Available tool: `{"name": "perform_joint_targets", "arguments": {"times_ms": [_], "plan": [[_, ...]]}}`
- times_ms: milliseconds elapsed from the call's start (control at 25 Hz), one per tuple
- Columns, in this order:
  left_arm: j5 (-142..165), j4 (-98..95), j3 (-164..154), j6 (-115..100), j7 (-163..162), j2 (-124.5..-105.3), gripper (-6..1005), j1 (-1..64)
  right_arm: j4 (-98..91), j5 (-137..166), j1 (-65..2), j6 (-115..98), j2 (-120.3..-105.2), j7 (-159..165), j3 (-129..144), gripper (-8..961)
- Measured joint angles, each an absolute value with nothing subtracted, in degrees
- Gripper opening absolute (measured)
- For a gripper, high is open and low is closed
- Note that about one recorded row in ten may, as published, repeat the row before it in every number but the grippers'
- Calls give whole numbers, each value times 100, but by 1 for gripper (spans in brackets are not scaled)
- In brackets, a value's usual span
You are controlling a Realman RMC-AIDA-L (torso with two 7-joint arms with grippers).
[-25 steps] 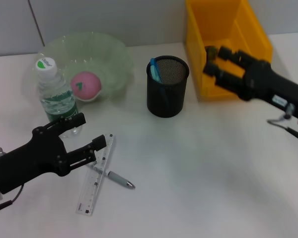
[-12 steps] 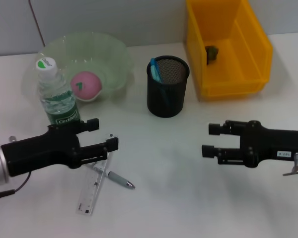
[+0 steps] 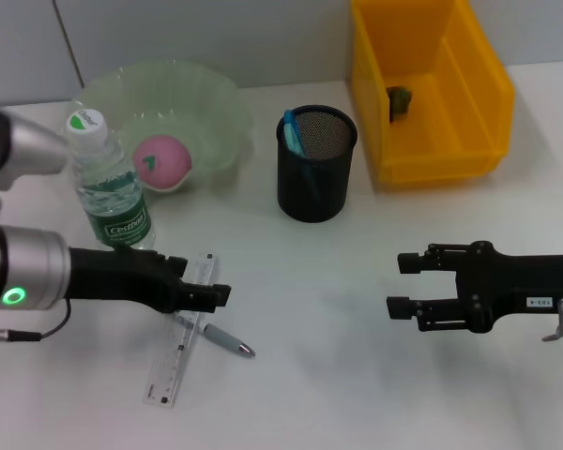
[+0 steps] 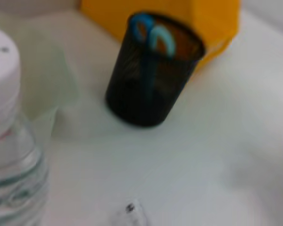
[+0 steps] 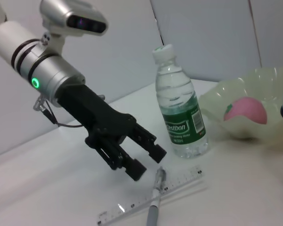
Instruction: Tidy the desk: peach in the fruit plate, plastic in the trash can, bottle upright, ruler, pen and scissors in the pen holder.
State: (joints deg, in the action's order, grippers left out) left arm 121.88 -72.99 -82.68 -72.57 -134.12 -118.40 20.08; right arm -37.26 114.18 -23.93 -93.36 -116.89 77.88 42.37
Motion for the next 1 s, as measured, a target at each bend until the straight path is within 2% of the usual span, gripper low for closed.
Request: {"name": "perform_joint_targets", "arguments": {"times_ms": [600, 1000], "plan": [[14115, -7412, -9202, -7248, -15422, -11872, 814, 2901, -3793, 11461, -2417, -9313, -11686, 7846, 4212, 742], [14504, -7383, -9644, -6956, -16140, -11893, 814, 3146, -3829, 11518, -2416, -9307, -11680, 7929, 4239, 742]]}}
